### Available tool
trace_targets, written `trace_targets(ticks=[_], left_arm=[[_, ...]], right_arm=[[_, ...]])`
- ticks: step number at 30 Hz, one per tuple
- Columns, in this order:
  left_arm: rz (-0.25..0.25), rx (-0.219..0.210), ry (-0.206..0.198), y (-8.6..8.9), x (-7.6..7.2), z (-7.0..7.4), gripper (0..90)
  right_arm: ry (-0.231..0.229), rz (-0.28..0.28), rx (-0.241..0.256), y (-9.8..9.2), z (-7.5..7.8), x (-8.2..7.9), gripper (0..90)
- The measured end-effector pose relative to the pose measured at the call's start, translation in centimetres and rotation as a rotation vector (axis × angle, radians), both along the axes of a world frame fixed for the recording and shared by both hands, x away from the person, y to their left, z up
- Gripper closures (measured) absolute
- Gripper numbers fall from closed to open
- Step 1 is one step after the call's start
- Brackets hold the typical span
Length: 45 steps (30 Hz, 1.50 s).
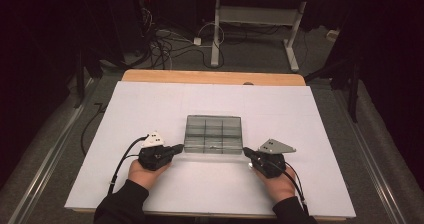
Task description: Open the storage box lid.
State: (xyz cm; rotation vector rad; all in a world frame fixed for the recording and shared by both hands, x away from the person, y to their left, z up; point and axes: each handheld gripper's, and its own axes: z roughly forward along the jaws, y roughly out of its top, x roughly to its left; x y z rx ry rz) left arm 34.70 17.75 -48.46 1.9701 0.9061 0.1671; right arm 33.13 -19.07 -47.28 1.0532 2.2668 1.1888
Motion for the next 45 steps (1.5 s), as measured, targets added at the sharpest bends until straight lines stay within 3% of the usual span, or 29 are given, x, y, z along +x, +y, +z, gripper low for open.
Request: trace_targets(ticks=[45], left_arm=[[-0.001,-0.006,-0.015,-0.06,-0.11,0.41,88.0]], right_arm=[[-0.026,-0.002,0.011,0.17,0.43,-0.08,90.0]])
